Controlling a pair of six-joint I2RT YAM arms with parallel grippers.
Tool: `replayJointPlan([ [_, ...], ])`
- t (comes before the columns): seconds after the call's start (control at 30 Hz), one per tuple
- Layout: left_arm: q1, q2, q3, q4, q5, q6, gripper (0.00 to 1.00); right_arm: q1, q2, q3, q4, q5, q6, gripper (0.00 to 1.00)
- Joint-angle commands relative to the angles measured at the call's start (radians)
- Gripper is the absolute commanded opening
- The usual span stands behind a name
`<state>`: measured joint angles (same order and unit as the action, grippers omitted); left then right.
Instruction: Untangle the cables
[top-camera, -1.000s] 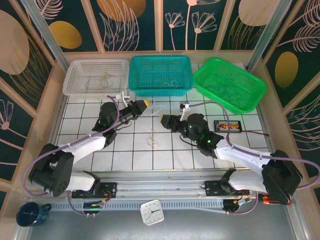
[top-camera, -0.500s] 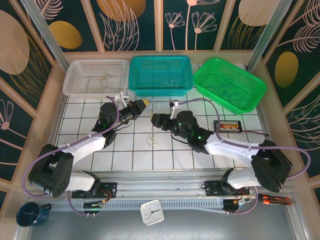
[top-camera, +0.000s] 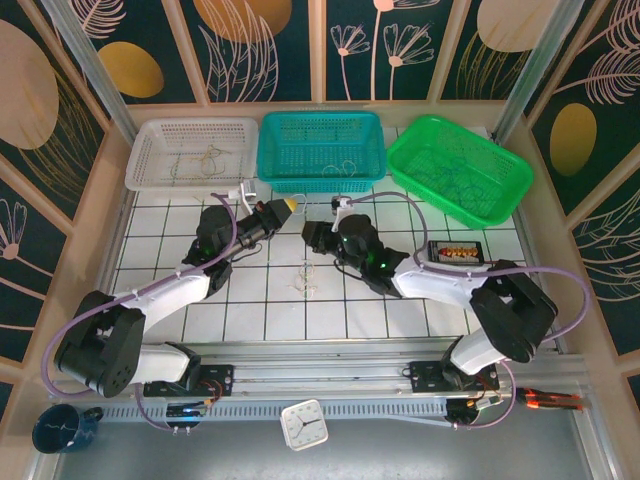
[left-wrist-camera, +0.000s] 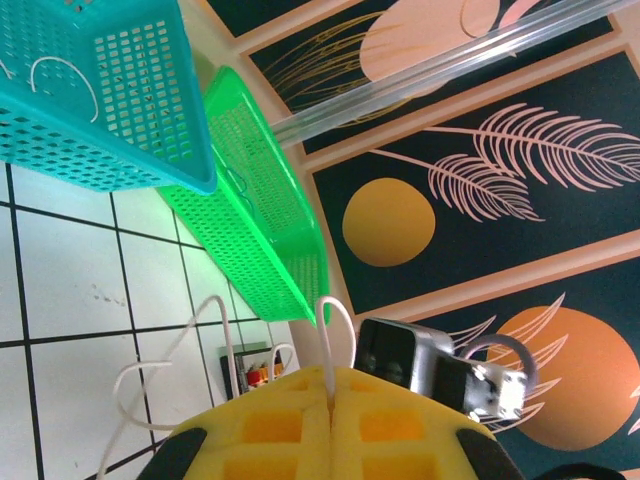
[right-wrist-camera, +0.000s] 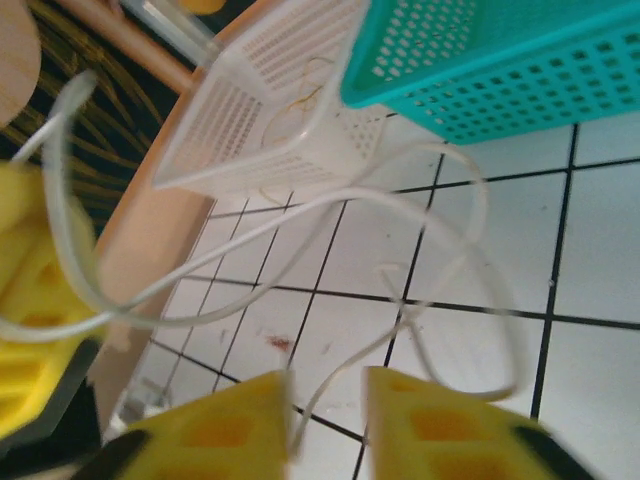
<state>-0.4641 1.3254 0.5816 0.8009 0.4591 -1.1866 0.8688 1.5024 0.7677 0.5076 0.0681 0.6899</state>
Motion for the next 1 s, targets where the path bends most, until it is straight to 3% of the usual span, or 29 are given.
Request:
replayJointPlan([
  [0.0, 0.004, -0.025, -0.012, 0.027, -0.019, -0.02, 0.0, -0.01, 0.002, 0.011, 0.063, 0.032, -0.001, 0.03],
  [0.47, 0.003, -0.017, -0.002, 0.032, -0.08, -0.02, 0.0, -0.013, -0.156, -0.31, 0.047, 0.106, 0.063, 0.0],
  [0.77, 0.004, -0.018, -0.024, 0.009, -0.124, 0.017, 0.0, -0.044, -0.324, -0.34, -0.072, 0.146, 0.024, 0.0],
  [0.83, 0.004, -0.017, -0.037, 0.001, -0.132, 0.03, 0.09, -0.053, -0.364, -0.316, -0.106, 0.137, 0.001, 0.0],
  [0.97, 0.005, -0.027, -0.072, -0.006, -0.151, 0.063, 0.49, -0.063, -0.413, -0.22, -0.183, 0.11, -0.073, 0.0],
])
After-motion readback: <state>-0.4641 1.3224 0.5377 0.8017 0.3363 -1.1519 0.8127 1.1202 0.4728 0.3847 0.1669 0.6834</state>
